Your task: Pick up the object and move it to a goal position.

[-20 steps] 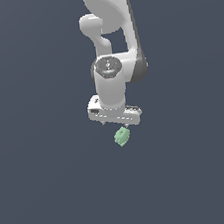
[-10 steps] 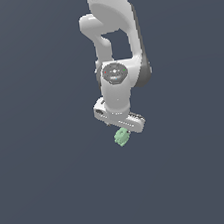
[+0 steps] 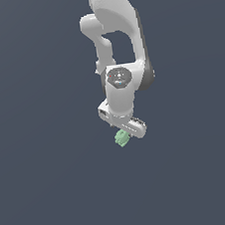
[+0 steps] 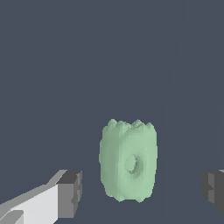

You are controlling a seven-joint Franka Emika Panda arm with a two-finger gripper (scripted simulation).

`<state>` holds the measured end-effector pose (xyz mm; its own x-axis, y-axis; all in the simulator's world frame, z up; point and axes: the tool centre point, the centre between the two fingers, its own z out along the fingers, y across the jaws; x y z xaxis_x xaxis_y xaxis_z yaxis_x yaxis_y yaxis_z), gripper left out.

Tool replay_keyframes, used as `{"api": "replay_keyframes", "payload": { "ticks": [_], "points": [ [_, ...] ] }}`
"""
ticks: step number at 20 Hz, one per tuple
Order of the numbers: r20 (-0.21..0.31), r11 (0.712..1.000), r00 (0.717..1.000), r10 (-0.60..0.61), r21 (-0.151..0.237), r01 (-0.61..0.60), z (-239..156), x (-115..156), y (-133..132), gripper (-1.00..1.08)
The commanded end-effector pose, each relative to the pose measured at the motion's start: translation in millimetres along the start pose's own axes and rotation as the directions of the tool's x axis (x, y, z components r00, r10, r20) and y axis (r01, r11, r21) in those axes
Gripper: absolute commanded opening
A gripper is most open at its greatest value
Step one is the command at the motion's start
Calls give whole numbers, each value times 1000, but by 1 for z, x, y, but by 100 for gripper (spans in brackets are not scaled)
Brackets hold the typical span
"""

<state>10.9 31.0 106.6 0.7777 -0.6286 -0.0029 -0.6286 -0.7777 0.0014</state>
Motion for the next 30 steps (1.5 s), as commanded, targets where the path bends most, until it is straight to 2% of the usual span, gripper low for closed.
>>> {"api": "replay_keyframes", "payload": {
  "ticks": [1, 10, 19, 24, 25, 30],
  "points": [
    [-2, 1000, 1000, 24, 1, -24, 2, 0, -1, 100],
    [-2, 999, 999, 35, 1, -35, 6, -1, -2, 100],
    [-3, 999, 999, 40, 1, -40, 46, -1, -1, 100],
    [-3, 999, 999, 40, 1, -40, 53, 0, -2, 100],
    [-3, 999, 999, 40, 1, -40, 53, 0, -2, -100],
    [-3, 999, 999, 40, 1, -40, 53, 0, -2, -100]
  ]
}}
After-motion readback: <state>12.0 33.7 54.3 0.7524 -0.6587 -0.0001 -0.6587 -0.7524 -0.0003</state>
